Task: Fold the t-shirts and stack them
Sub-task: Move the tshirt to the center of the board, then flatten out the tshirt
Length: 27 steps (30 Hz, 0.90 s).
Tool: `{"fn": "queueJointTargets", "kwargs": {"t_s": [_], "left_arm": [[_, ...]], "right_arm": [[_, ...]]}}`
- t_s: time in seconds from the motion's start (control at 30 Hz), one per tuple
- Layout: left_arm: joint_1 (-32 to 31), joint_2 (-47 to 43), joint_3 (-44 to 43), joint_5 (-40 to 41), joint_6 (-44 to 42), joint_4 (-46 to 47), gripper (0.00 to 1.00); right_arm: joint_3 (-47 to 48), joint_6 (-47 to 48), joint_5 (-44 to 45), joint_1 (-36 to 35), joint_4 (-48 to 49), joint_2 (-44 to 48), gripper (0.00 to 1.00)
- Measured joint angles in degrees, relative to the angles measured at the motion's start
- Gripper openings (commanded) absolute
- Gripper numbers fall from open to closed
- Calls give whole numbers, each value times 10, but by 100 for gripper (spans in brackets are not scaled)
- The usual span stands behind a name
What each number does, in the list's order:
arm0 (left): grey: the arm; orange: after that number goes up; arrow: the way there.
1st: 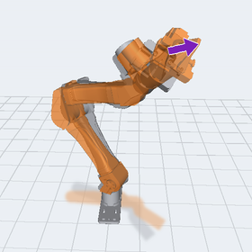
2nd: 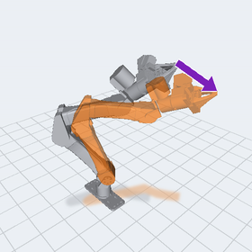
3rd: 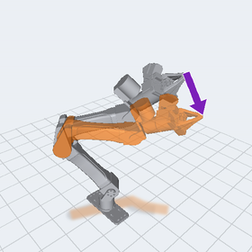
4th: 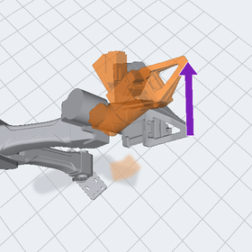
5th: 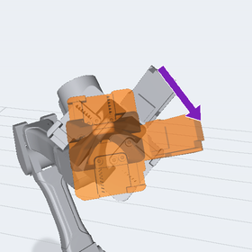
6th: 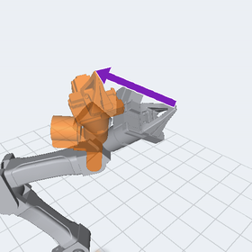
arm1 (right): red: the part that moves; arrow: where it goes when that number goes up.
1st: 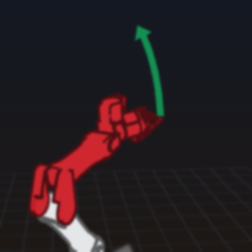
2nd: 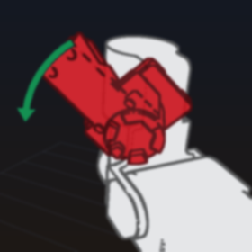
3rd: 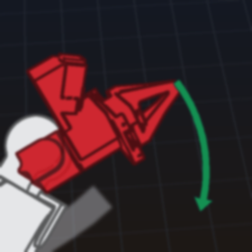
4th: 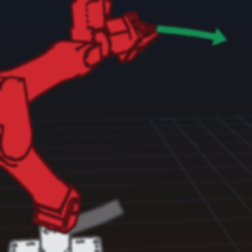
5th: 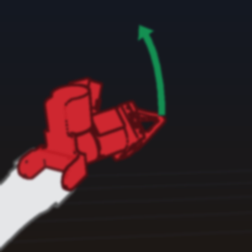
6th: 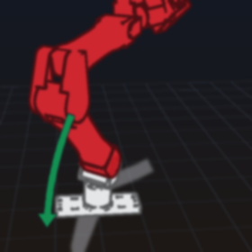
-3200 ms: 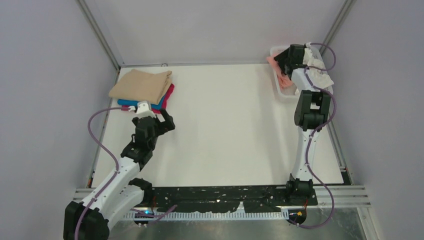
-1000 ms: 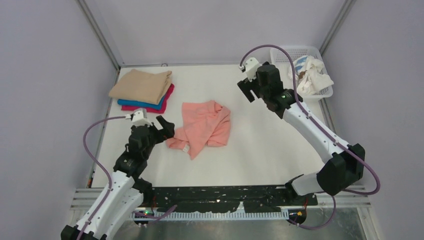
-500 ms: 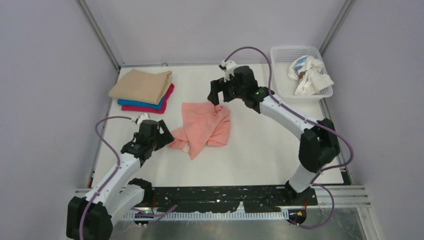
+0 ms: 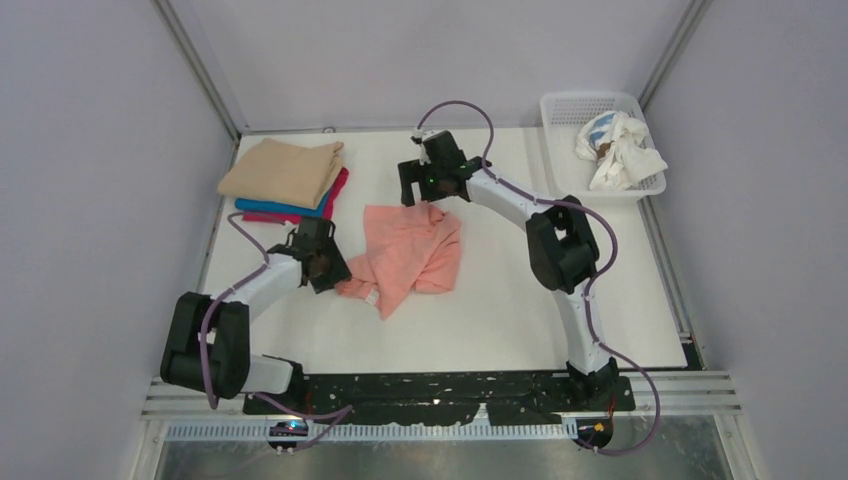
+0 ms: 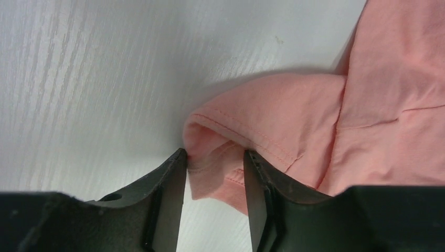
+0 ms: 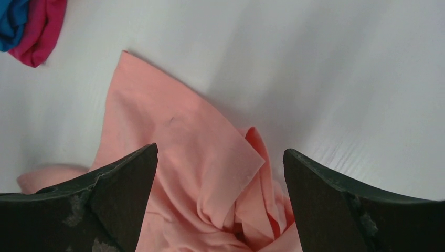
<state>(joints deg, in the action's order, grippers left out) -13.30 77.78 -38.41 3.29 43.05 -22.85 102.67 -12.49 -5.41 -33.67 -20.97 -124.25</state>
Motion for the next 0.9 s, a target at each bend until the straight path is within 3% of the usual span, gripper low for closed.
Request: {"fn": "queueJointTargets", "kwargs": {"t_s": [0.07, 0.17, 0.9], "left_arm": [[0, 10, -5, 0, -1, 1, 28], [0, 20, -10, 0, -3, 1, 0], [0, 7, -5, -21, -33, 40, 0]], "right_arm": [[20, -2, 7, 0, -13, -24, 94], [23, -8, 14, 0, -29, -41, 94], [62, -29, -23, -11, -11, -93, 88]]}}
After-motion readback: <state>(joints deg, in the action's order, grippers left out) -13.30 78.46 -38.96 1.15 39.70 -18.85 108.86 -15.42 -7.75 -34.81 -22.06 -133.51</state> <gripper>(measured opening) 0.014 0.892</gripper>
